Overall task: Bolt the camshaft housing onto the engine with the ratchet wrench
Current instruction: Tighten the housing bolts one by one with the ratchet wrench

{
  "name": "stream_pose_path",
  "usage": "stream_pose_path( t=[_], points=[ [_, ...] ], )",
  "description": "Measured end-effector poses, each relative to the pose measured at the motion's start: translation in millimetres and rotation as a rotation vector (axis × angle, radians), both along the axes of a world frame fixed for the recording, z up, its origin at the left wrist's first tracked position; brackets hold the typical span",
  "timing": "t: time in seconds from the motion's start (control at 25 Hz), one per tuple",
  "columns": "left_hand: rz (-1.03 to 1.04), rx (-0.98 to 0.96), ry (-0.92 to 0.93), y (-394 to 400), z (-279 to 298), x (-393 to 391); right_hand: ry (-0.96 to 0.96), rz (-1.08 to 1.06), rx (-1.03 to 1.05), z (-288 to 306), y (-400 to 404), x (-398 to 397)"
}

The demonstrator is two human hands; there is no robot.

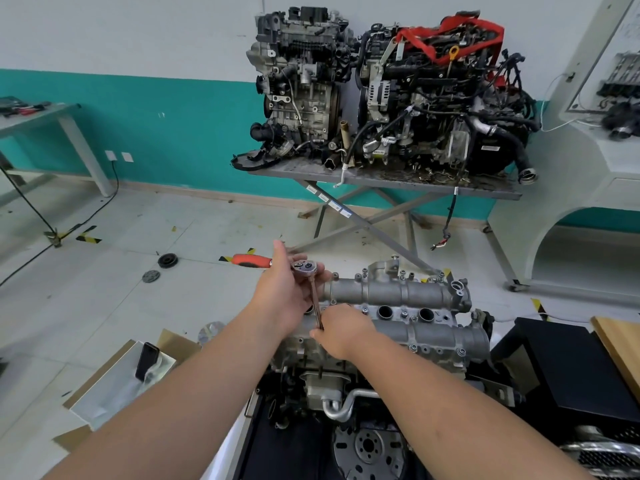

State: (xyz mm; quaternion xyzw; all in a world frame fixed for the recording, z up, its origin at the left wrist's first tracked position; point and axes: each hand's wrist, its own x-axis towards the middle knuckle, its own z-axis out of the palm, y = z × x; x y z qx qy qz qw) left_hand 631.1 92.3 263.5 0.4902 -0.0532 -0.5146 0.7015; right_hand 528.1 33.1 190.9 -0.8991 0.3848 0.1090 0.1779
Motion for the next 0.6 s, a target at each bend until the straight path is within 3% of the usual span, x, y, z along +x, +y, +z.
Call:
stream_pose_path(
  t=[0.08,0.2,0.36,0.44,0.6],
  points=[
    [-0.064,0.087,-0.054,-3,6,7,0.0,0.01,-0.002,1,1,0],
    [-0.328,0.245,-0.252,-7,19,20,-0.01,0.039,-0.025,1,1,-1],
    [-0.629,0.445,-0.773,-12,36,39,-0.02,0.047,-0.047,-2,0,-1],
    [-0.676,0.427,-0.965,-12,37,43,-0.023,0.042,-0.04,-4,-1,-2],
    [-0.671,0.316,-1.032,0,29,48,-0.009,0.047,-0.032,-6,-3,-1]
  ],
)
